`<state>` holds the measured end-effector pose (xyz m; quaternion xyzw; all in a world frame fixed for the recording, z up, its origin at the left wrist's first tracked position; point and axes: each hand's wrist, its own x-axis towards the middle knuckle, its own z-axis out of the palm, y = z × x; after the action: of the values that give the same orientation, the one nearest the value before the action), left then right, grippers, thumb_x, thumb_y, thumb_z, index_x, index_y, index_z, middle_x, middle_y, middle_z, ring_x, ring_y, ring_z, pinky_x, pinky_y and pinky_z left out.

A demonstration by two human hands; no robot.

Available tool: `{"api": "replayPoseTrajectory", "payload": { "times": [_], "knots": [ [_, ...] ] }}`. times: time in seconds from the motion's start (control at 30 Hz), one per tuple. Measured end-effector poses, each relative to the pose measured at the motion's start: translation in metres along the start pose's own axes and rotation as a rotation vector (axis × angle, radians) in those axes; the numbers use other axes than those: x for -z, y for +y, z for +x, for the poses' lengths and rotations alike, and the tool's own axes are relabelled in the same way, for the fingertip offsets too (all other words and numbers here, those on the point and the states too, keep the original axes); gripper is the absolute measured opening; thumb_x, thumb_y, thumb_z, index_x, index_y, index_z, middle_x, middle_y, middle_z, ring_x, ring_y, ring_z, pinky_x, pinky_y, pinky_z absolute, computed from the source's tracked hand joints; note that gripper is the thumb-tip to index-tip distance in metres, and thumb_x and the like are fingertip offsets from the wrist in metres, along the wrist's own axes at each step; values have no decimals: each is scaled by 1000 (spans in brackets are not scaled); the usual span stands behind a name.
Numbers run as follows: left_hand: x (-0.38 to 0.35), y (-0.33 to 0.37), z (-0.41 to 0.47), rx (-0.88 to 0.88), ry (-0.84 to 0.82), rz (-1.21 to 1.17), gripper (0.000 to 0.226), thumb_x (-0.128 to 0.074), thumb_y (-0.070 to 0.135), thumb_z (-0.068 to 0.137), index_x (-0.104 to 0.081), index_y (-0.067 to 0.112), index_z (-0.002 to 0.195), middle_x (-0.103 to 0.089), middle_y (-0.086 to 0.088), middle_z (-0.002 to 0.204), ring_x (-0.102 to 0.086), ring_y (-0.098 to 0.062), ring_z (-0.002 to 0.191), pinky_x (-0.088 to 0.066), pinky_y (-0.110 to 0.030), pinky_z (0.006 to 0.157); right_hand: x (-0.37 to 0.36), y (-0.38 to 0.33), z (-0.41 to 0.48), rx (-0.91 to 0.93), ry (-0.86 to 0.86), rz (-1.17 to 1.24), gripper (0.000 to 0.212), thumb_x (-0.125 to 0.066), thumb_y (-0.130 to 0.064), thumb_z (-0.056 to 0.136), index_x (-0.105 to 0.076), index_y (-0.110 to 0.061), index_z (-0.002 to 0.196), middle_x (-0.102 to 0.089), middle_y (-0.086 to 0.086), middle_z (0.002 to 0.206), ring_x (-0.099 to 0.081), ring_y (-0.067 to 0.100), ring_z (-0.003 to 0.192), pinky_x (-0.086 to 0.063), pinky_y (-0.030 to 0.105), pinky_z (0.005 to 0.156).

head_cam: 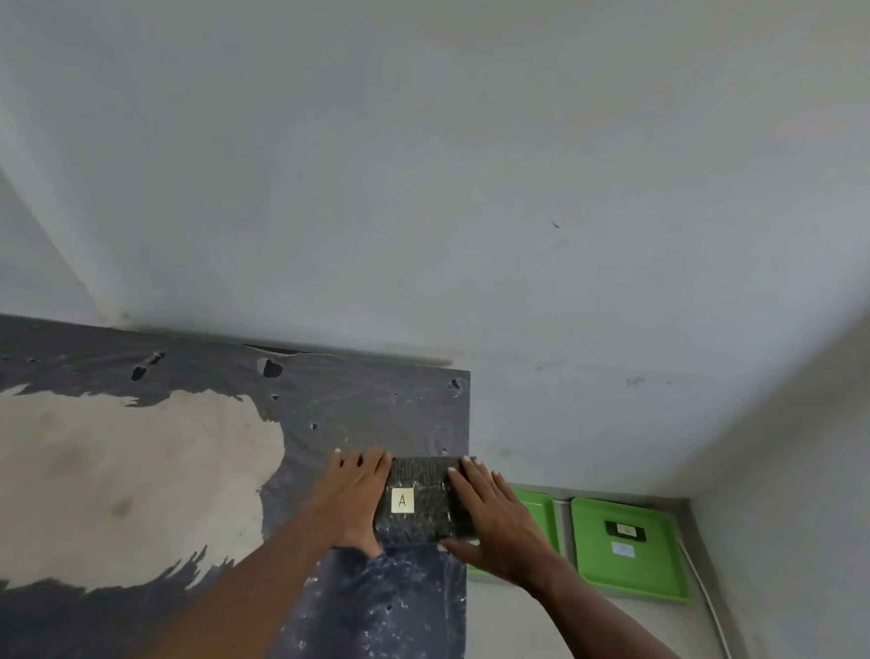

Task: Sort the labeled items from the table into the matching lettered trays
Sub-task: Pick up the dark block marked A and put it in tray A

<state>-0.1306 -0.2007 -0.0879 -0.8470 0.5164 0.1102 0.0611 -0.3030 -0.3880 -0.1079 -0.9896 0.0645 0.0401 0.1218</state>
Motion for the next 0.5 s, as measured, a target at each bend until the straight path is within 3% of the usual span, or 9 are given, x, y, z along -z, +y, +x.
{"api": "replayPoseTrajectory", "payload": {
  "times": [0.23, 0.5],
  "knots": [
    [1, 52, -16, -98, 83, 30, 121, -74, 68, 57, -22, 6, 147, -35, -9, 141, -39, -27, 124, -31, -41, 116, 10, 18, -69, -76, 82, -23, 78, -41, -57, 95, -11, -15, 154, -12, 11, 163, -12, 26, 151, -12, 41, 125],
    [-3, 134, -31, -109, 73, -21, 129, -76, 66, 60, -12, 2, 152, -26, -13, 152, -31, -32, 140, -24, -51, 120, 18, 42, -152, -174, 145, -50, 63, -46, -31, 98, -21, -13, 152, -29, 11, 159, -31, 27, 145, -31, 41, 118]
  ]
}}
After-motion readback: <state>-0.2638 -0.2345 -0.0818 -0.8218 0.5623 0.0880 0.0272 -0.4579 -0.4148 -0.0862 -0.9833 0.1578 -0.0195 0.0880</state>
